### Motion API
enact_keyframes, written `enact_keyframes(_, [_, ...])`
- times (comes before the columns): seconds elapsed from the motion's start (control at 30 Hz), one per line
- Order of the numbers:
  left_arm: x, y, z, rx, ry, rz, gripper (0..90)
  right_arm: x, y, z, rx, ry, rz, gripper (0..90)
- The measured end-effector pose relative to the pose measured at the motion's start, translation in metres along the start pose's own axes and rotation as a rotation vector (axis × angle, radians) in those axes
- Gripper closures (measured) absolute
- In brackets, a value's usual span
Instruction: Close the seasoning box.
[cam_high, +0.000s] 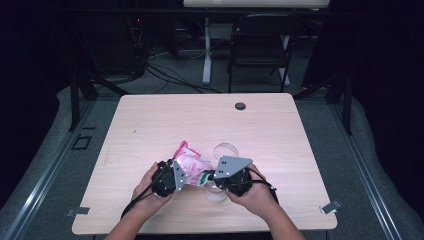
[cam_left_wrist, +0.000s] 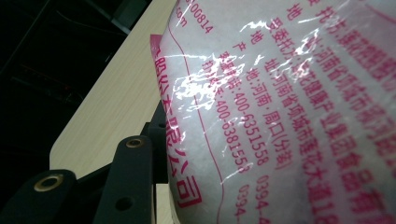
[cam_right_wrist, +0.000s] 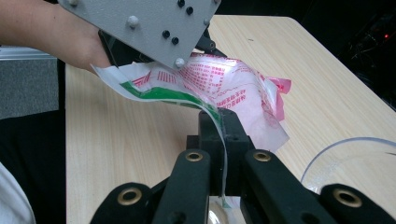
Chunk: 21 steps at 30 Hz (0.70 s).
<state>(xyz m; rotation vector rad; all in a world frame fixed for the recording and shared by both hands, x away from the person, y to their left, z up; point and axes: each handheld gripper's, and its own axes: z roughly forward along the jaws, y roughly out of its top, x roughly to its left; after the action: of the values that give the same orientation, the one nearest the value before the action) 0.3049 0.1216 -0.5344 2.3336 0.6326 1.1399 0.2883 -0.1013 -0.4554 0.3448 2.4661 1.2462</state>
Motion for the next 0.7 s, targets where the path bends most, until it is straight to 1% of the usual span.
enact_keyframes(0.1, [0.0004,0.0014,-0.0003,-0.005,0.012,0.006,58.6,-0.0008,-0.0004,-0.0007,-0.003,-0.003,0.016,90.0])
enact_keyframes(0.17, [0.0011,0.0021,-0.0005,-0.008,0.013,0.013,58.6,-0.0014,-0.0007,-0.0011,-0.007,-0.001,0.031,90.0])
enact_keyframes(0.4, [0.0015,0.0038,-0.0007,-0.008,0.028,0.033,58.7,-0.0036,-0.0022,-0.0016,-0.005,0.007,0.051,90.0])
enact_keyframes(0.53, [0.0024,0.0048,-0.0011,-0.013,0.04,0.05,58.7,-0.0036,-0.0029,-0.0019,-0.01,0.008,0.056,90.0])
enact_keyframes(0.7, [0.003,0.0056,-0.0018,-0.016,0.047,0.053,58.7,-0.0039,-0.0033,-0.0024,-0.011,0.001,0.06,90.0])
